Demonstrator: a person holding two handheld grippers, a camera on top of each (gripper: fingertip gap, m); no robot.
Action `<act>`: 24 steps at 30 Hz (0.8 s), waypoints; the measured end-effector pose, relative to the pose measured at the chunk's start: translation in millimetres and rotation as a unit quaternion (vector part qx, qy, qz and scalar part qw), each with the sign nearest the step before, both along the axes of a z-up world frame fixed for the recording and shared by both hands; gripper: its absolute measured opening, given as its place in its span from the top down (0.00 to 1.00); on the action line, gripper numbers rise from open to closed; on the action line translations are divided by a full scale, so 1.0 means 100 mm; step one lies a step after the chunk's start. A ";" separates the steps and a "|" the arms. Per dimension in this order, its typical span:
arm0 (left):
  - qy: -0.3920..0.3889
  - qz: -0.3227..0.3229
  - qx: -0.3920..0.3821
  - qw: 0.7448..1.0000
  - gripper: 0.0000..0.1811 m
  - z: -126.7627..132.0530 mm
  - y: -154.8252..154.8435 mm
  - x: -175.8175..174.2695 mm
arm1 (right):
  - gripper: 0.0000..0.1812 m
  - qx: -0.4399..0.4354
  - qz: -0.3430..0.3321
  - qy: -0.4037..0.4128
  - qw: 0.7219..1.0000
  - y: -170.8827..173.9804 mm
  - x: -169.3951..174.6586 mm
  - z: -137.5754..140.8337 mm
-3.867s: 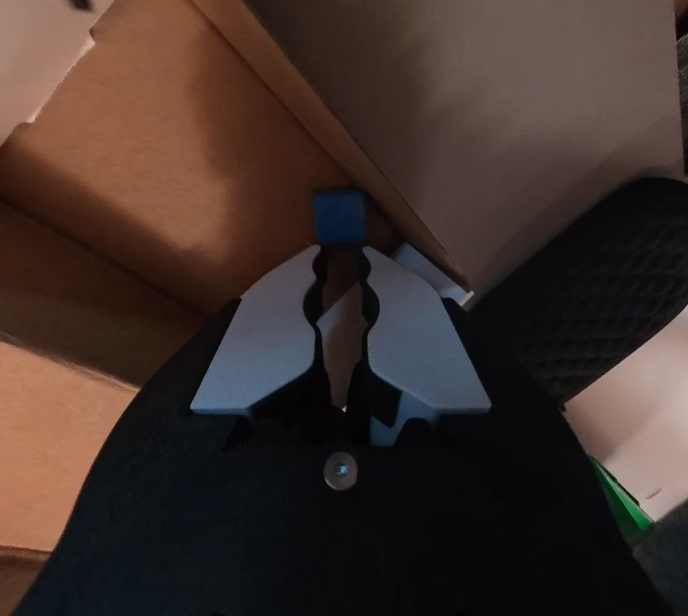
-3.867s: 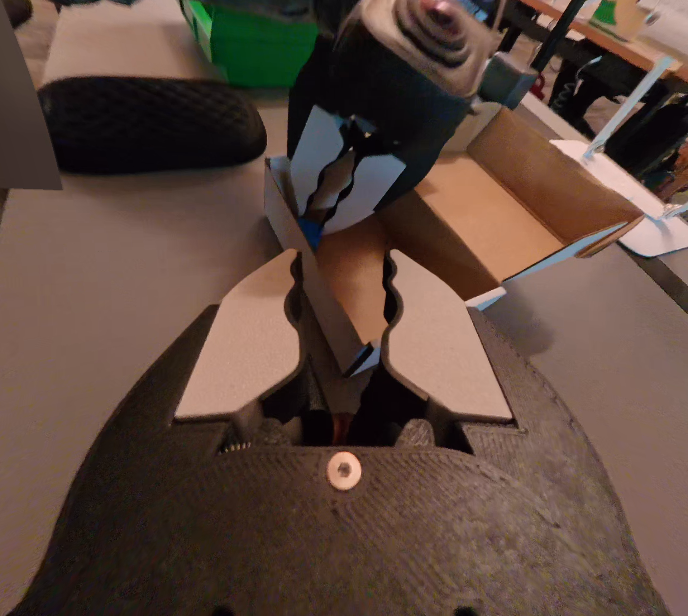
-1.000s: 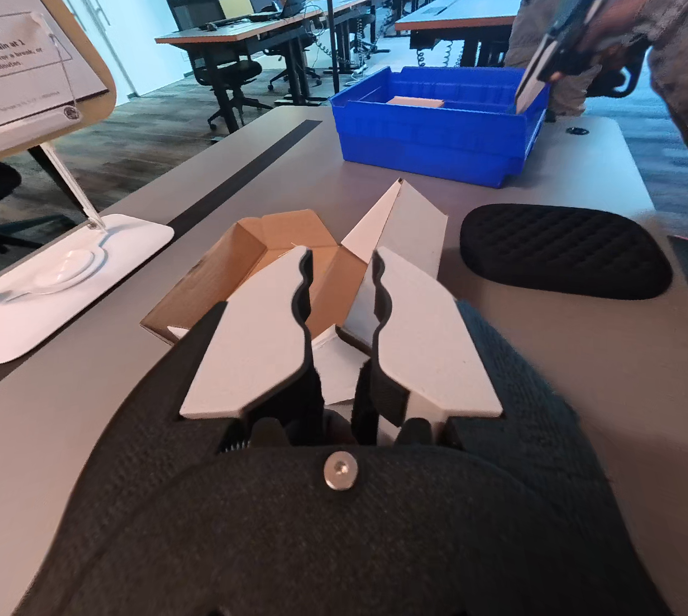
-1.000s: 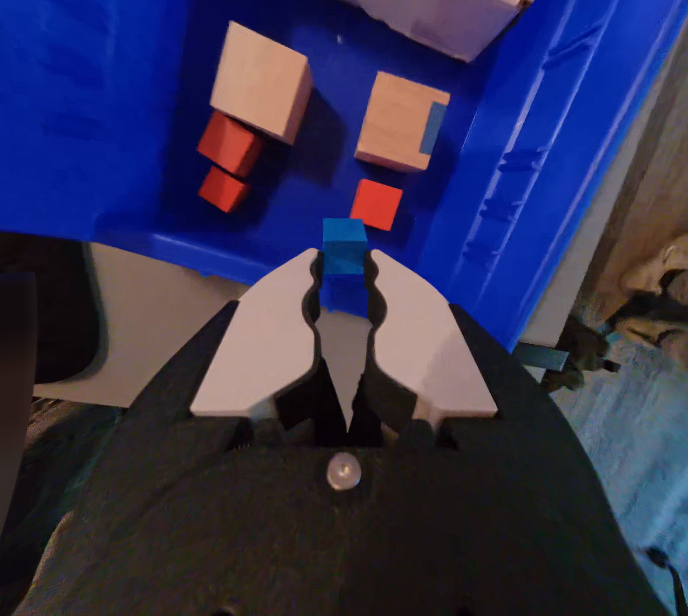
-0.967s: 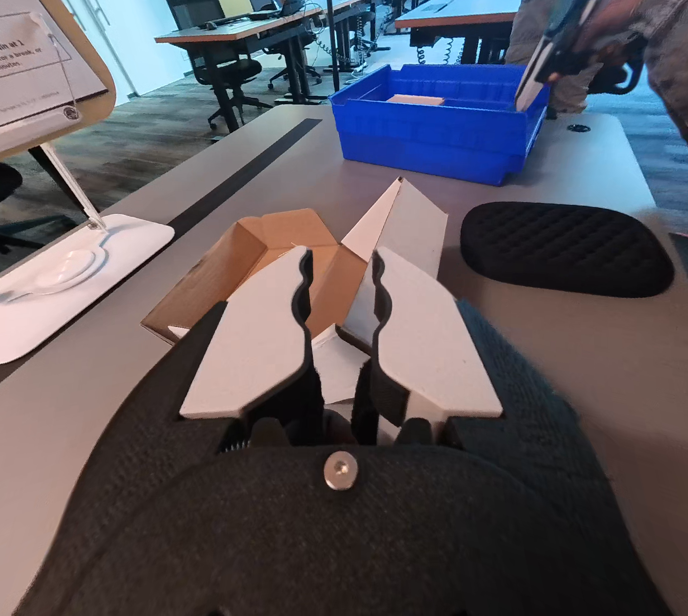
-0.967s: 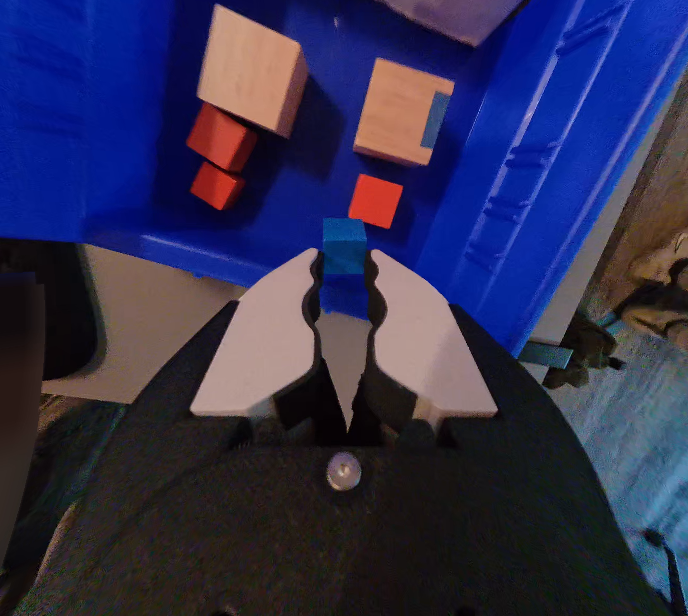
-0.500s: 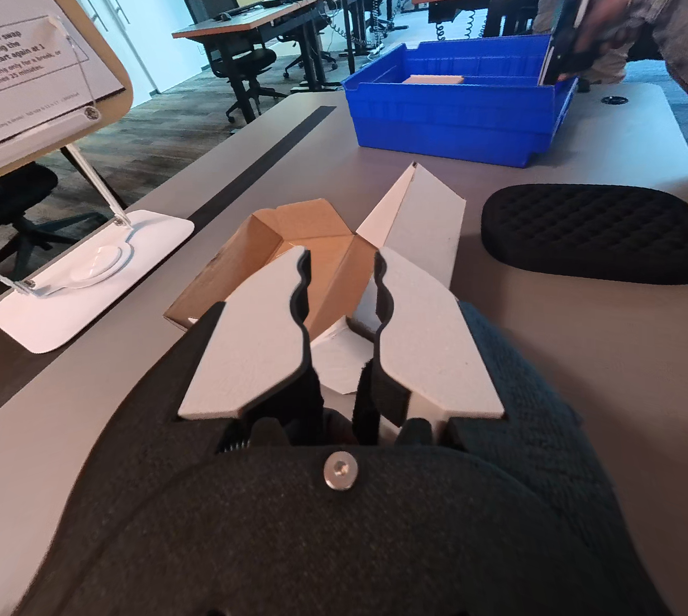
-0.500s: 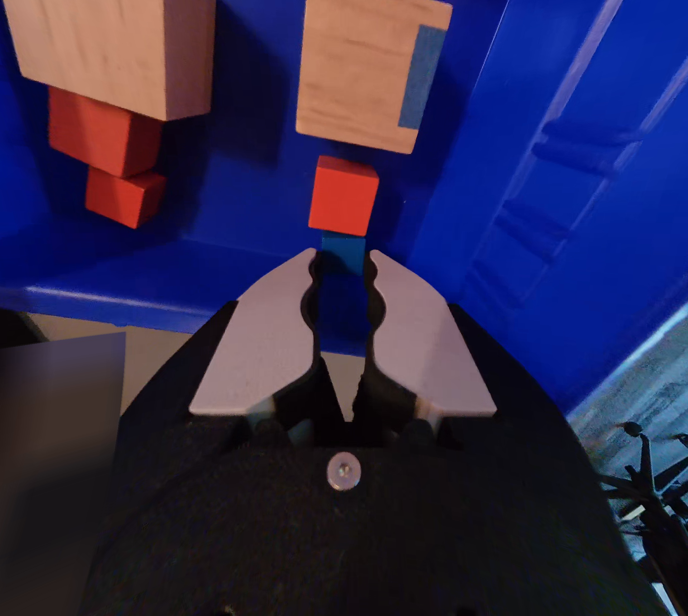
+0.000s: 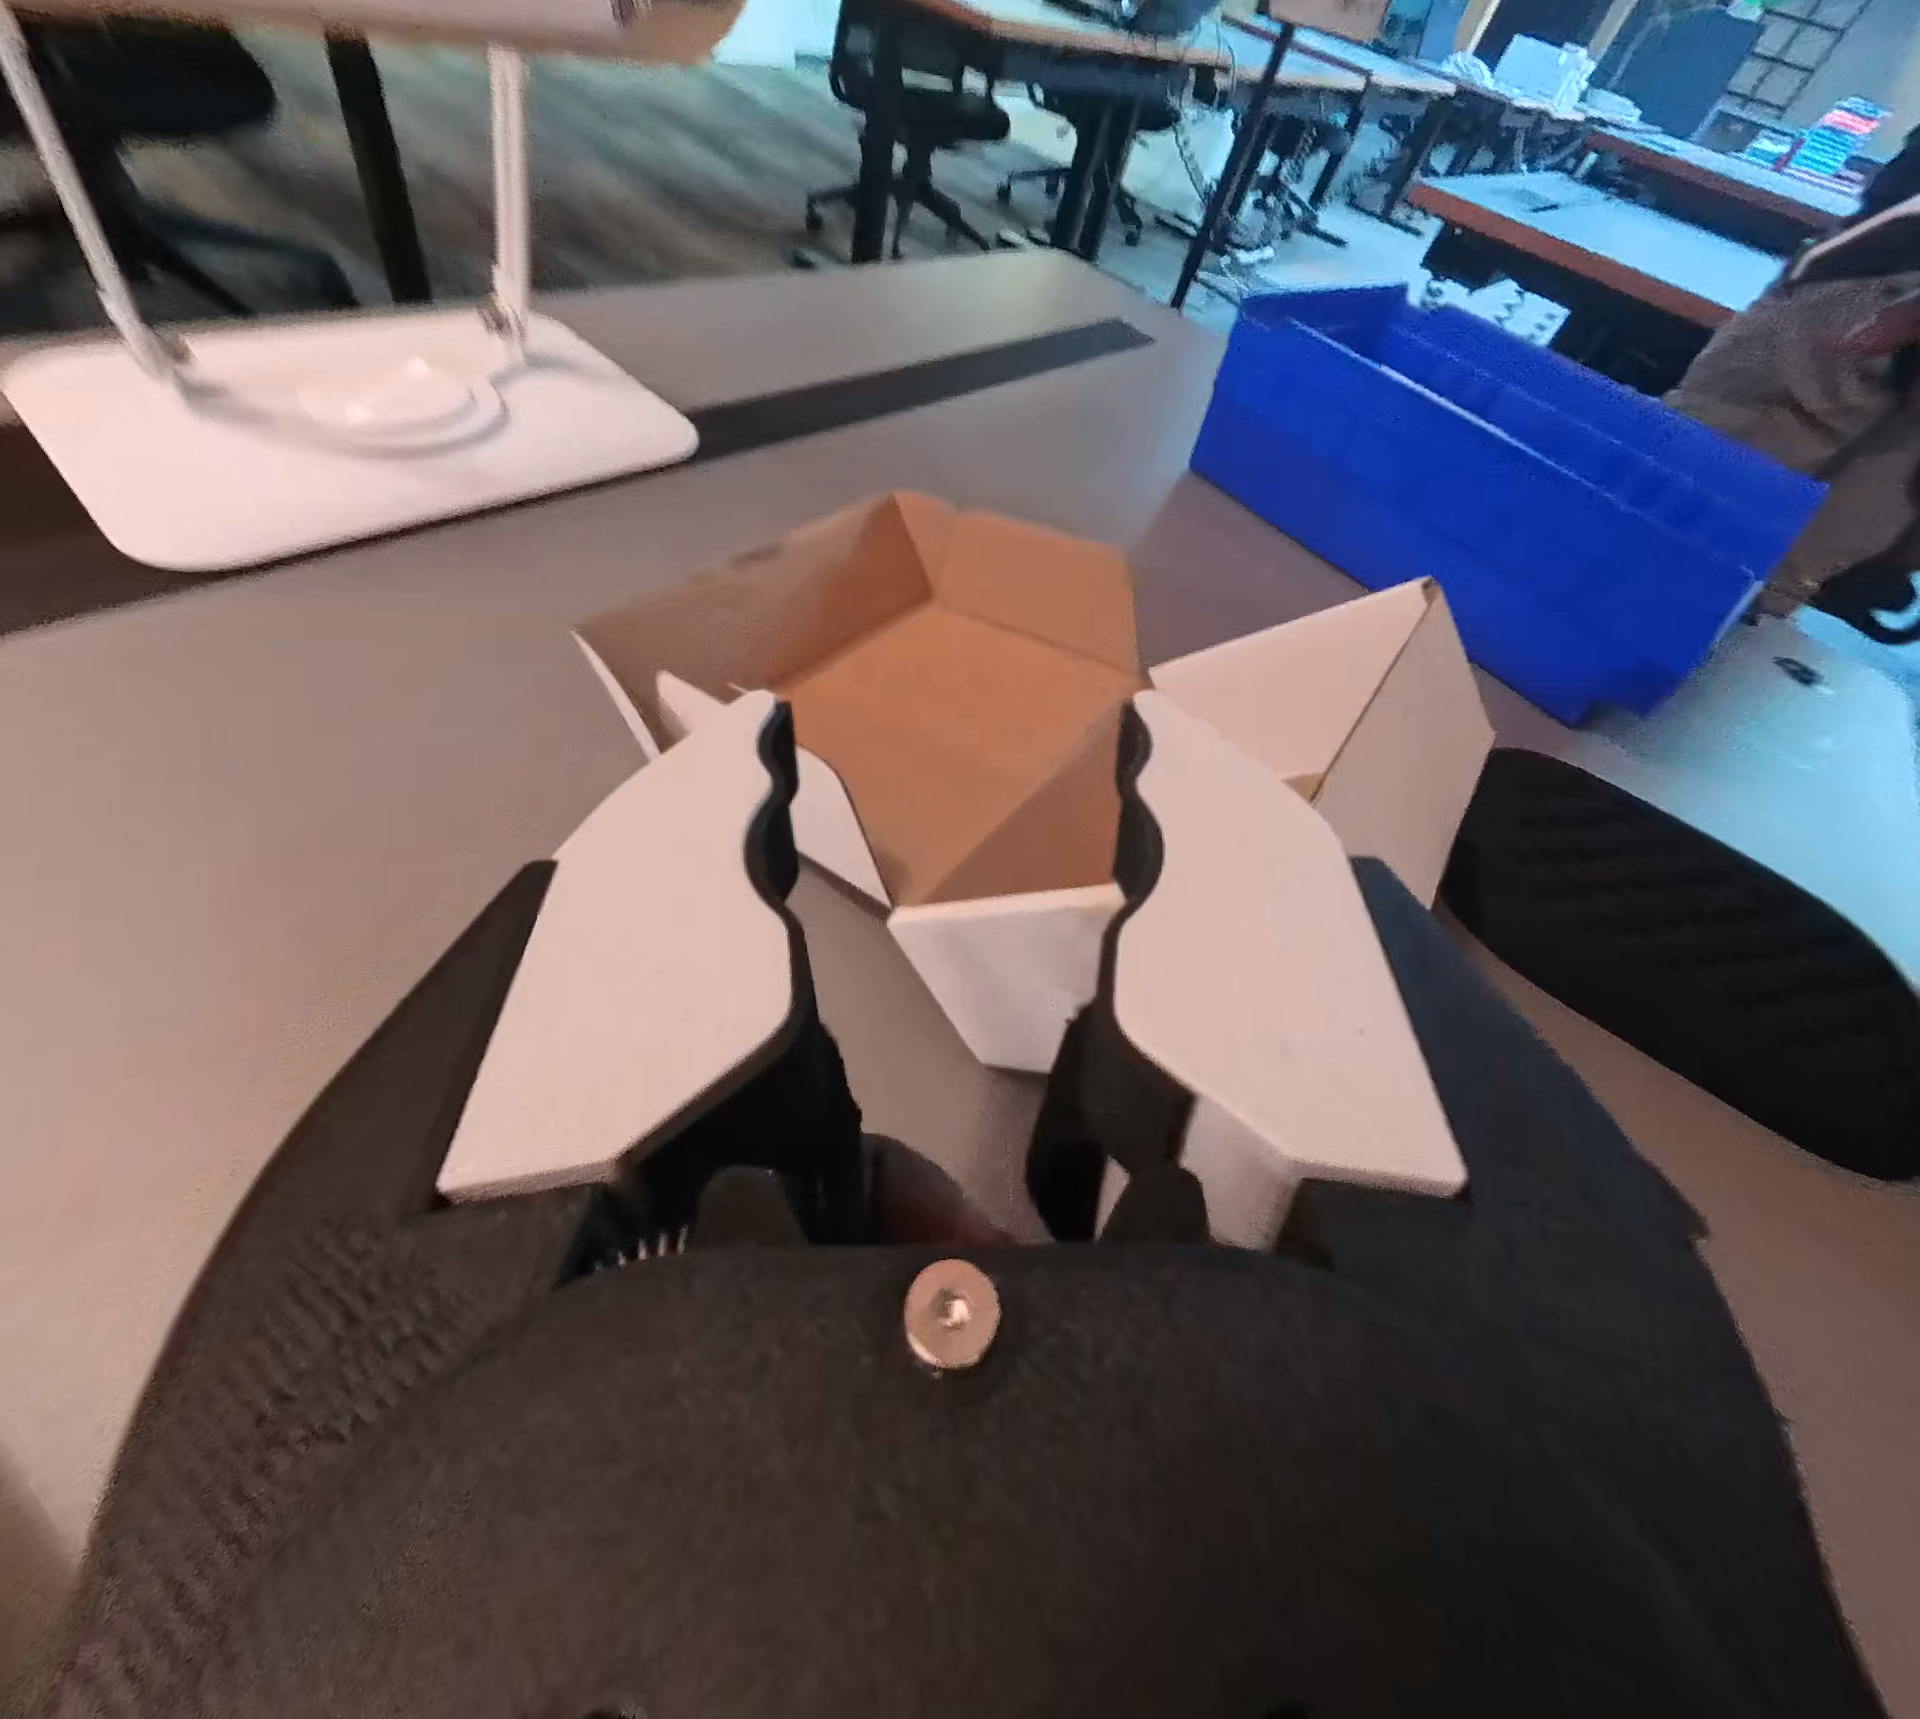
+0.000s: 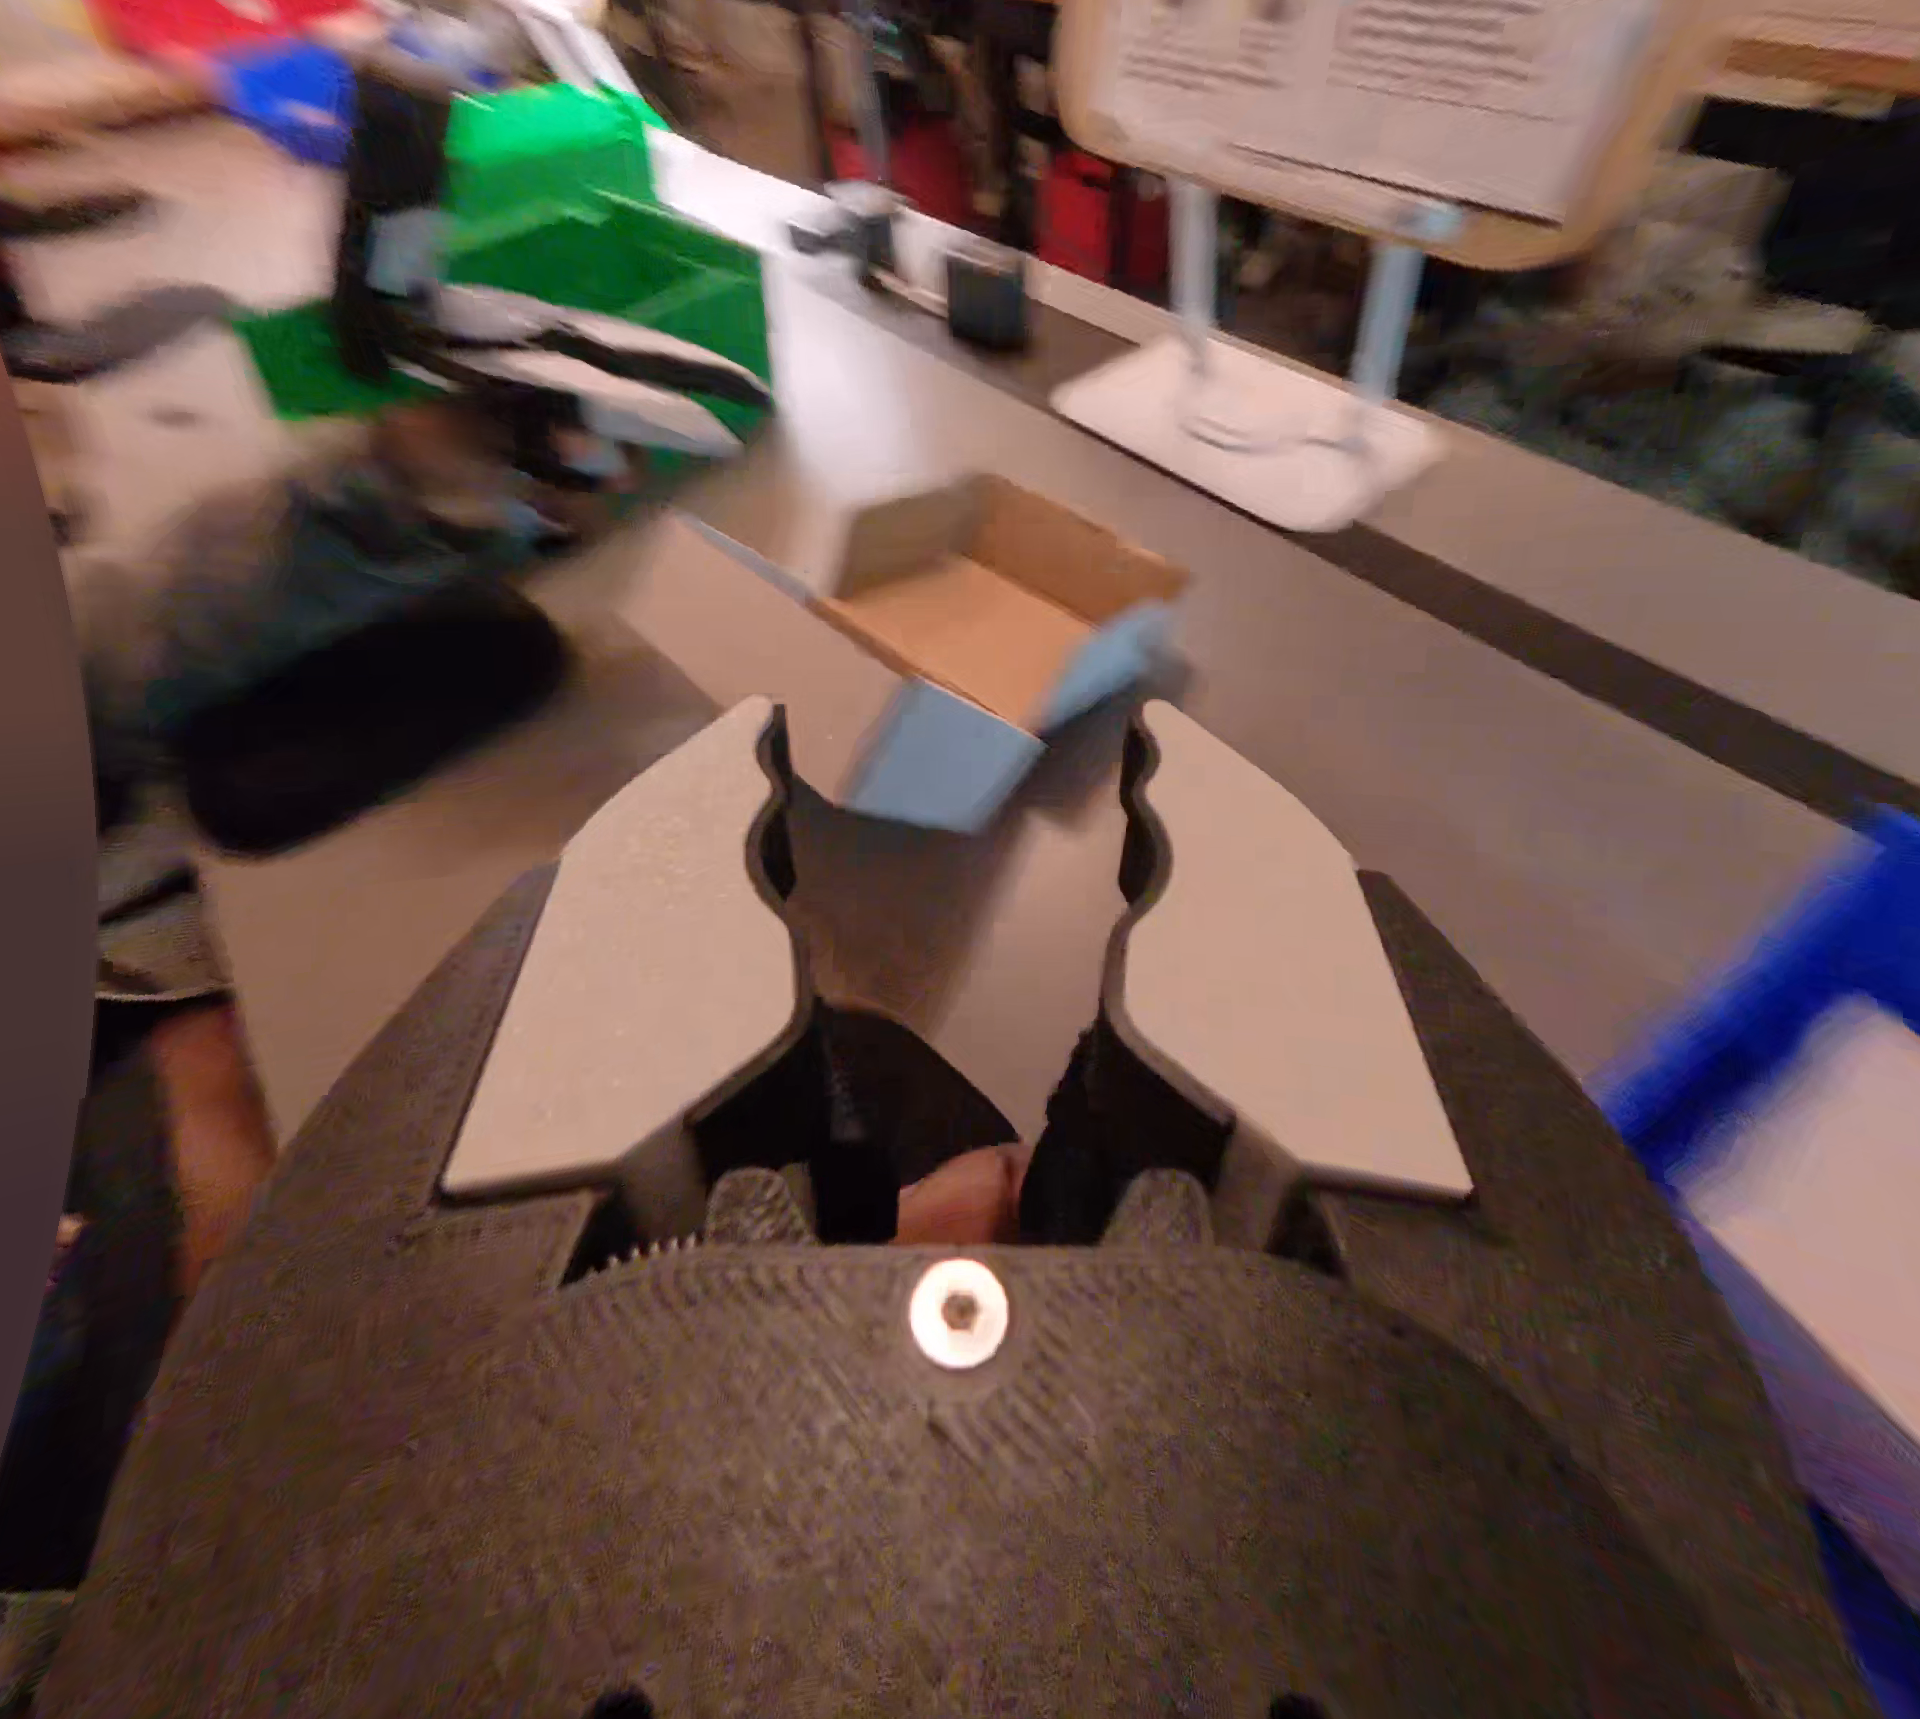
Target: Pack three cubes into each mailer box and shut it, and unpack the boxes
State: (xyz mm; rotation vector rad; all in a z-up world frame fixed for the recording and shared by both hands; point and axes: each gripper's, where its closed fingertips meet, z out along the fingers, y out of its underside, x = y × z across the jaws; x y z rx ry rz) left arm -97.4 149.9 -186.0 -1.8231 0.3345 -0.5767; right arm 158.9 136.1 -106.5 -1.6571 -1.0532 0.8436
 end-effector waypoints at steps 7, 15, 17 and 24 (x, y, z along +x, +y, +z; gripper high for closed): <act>0.049 -0.057 -0.022 0.997 0.66 -0.15 -0.12 0.22 | 0.83 -0.146 0.064 0.011 0.987 0.21 -0.92 -0.74; 0.150 -0.116 -0.056 0.980 0.66 -0.45 -0.31 0.38 | 0.88 -0.139 0.112 -0.086 0.980 -0.08 -0.98 -1.21; 0.178 -0.111 -0.056 0.976 0.66 -0.53 -0.32 0.37 | 0.86 -0.122 0.119 -0.111 0.979 -0.16 -0.99 -1.32; 0.086 -0.093 -0.049 0.991 0.66 -0.41 -0.29 0.34 | 0.85 -0.095 0.123 -0.139 0.978 -0.24 -1.03 -1.47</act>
